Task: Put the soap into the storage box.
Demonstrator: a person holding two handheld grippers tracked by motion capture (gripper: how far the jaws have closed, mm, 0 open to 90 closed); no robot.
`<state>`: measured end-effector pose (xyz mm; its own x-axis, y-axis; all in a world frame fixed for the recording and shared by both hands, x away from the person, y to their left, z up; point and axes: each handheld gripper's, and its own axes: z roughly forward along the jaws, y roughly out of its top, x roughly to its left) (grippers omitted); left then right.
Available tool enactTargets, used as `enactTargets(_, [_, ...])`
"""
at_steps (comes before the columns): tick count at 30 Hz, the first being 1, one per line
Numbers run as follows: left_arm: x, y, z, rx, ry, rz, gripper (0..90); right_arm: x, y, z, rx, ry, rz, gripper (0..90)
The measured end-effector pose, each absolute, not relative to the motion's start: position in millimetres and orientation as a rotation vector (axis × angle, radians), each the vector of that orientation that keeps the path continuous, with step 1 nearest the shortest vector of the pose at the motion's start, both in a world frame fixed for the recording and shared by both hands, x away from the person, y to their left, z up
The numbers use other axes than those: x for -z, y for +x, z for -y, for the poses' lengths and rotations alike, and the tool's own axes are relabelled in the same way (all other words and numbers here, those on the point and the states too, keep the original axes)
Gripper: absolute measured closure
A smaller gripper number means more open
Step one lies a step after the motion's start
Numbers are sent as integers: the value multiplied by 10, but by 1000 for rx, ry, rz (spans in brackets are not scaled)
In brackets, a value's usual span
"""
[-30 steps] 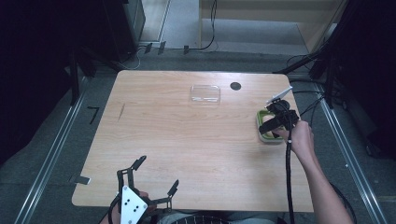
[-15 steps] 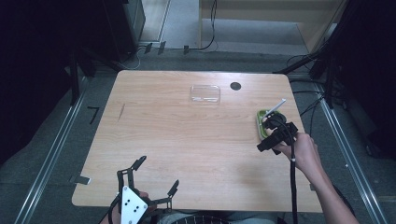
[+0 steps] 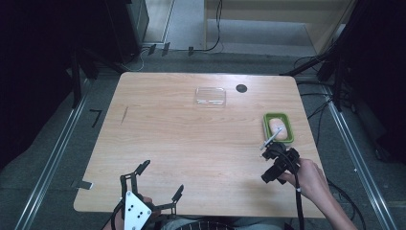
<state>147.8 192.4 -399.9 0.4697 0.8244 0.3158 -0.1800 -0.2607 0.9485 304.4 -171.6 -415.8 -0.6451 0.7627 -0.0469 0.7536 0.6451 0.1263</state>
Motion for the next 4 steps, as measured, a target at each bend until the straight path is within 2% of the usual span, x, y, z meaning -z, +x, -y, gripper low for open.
enactTargets(4, [3999,1483,-1921,-1066,1541,-586,0,4306,2932,1716,-143,1237,-2813,135])
